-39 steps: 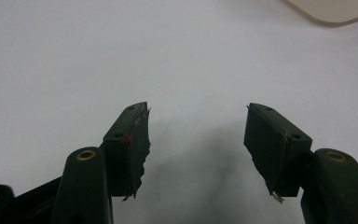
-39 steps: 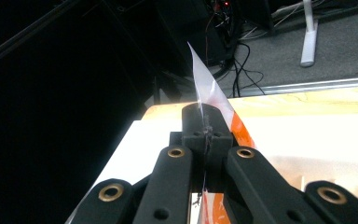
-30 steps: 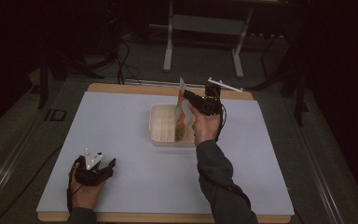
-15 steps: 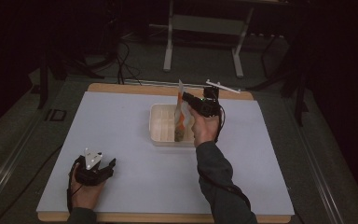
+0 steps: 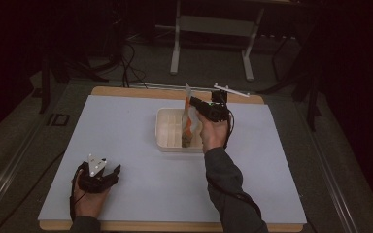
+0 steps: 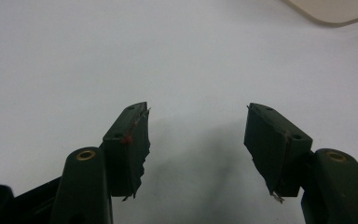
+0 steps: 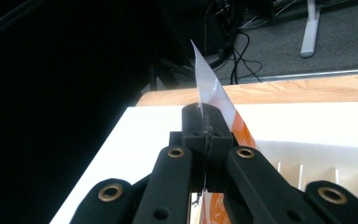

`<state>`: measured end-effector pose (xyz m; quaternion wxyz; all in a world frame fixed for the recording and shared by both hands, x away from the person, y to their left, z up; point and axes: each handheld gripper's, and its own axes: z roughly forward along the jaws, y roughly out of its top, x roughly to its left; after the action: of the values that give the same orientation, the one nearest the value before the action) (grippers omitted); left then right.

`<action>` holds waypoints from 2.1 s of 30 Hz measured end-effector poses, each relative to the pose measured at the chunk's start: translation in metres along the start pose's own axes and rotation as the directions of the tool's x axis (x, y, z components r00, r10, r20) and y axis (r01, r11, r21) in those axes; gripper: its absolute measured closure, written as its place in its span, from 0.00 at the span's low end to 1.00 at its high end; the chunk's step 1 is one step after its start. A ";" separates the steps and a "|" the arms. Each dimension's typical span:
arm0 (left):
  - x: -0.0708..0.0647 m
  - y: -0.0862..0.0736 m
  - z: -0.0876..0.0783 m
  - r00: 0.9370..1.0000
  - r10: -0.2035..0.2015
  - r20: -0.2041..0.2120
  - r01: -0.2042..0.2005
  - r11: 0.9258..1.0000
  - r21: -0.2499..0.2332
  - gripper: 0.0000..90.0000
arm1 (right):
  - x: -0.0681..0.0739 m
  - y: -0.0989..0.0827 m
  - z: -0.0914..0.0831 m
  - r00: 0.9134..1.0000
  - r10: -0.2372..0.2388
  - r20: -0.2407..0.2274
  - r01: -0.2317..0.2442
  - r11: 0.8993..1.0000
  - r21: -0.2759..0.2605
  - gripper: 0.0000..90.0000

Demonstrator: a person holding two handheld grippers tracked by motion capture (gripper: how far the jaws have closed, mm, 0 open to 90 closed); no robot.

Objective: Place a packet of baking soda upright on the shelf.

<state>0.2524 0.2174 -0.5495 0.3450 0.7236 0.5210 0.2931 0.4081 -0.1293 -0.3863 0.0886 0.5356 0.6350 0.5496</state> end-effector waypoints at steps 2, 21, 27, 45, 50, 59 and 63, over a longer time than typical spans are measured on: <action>0.000 0.000 0.000 1.000 0.000 0.000 0.000 1.000 0.000 0.44 | 0.000 0.000 0.000 1.000 -0.006 0.002 0.006 1.000 0.000 1.00; 0.000 0.000 0.000 1.000 0.000 0.001 0.000 1.000 -0.001 0.44 | 0.001 0.000 -0.005 0.998 -0.056 -0.002 0.056 0.997 -0.044 1.00; 0.000 0.000 0.000 1.000 0.001 0.001 -0.001 1.000 0.001 0.44 | 0.006 -0.004 -0.009 0.995 -0.102 -0.010 0.101 0.992 -0.076 1.00; 0.000 0.000 0.000 1.000 -0.001 0.002 0.001 1.000 0.001 0.44 | -0.005 -0.023 0.002 0.995 -0.095 -0.009 0.095 0.995 -0.043 1.00; -0.001 0.000 0.000 1.000 0.000 0.002 0.000 1.000 0.002 0.44 | -0.007 -0.022 0.006 0.995 -0.095 0.020 0.095 0.995 -0.017 1.00; -0.001 0.000 0.000 1.000 -0.001 0.003 0.001 1.000 0.003 0.44 | -0.010 -0.018 0.016 0.993 -0.097 0.073 0.095 0.995 0.033 1.00; 0.000 0.000 0.000 1.000 -0.001 0.004 0.001 1.000 0.003 0.44 | -0.012 -0.013 0.021 0.991 -0.094 0.096 0.089 0.995 0.054 1.00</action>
<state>0.2524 0.2170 -0.5496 0.3452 0.7244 0.5212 0.2905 0.4205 -0.1232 -0.4103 0.1319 0.5344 0.6671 0.5020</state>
